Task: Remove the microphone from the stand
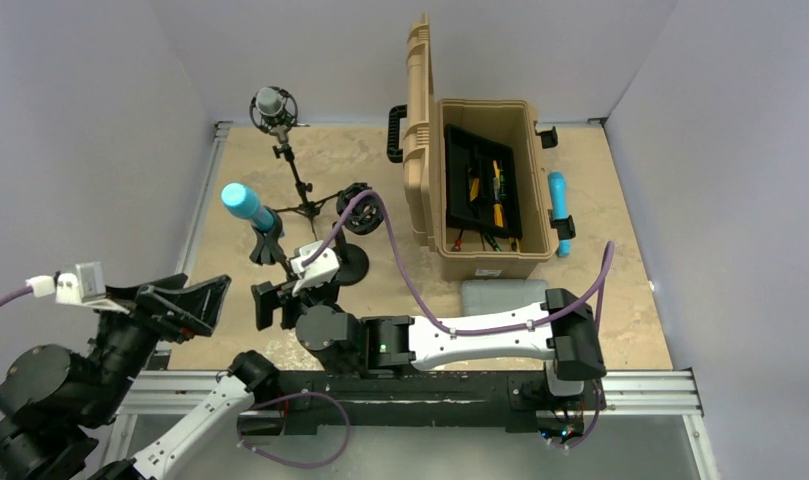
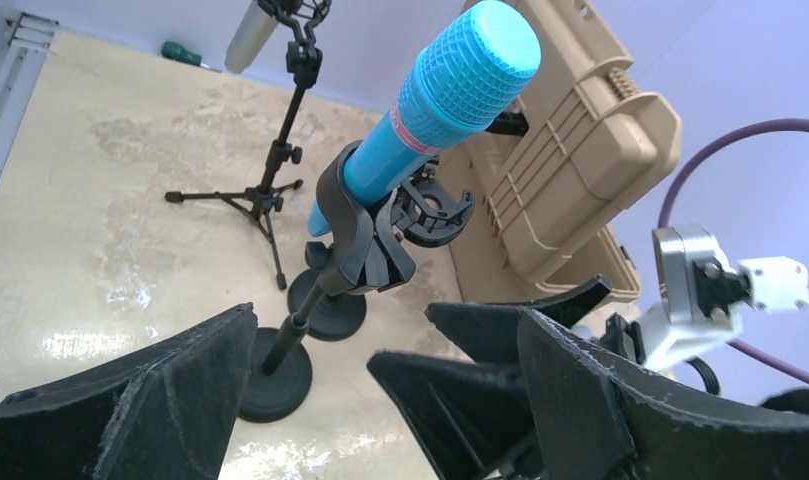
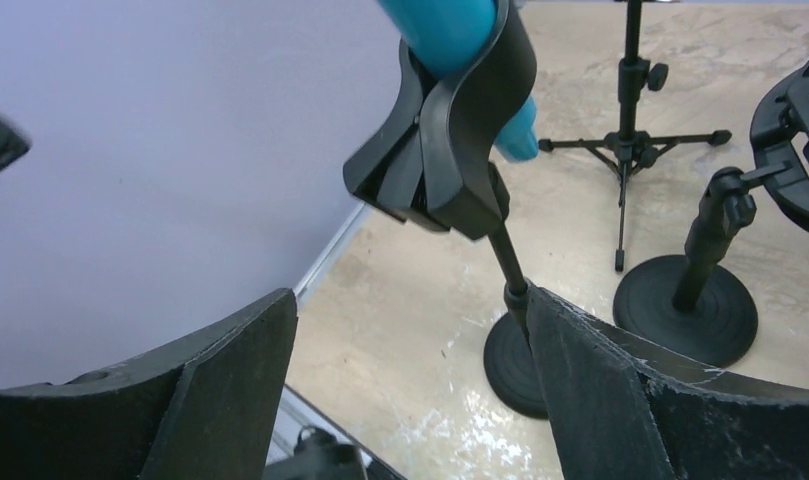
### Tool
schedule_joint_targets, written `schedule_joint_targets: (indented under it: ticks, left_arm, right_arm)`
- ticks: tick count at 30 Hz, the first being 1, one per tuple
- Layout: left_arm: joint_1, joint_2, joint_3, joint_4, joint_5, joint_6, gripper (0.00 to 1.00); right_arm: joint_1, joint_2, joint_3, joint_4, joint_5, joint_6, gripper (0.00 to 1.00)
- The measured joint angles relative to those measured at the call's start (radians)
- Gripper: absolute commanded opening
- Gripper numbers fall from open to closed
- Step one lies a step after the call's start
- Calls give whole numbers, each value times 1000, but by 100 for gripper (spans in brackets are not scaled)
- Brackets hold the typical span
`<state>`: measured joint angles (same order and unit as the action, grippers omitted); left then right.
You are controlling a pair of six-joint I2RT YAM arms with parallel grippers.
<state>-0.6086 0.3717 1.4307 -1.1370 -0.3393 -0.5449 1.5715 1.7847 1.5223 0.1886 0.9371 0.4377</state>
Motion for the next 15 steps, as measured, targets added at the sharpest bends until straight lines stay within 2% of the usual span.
schedule_joint_targets:
  ticks: [3,11,15]
  left_arm:
    - [0,-43,9,-2,-3,16,100]
    - [0,-65,26,-18,-17,39,100]
    - [0,-92,32,-41,-33,42,100]
  right_arm:
    - [-2,39,56,-1,35,3,89]
    - [-49,219,291,-23,120,-27,90]
    - [-55,314,402,-69,146,-65,79]
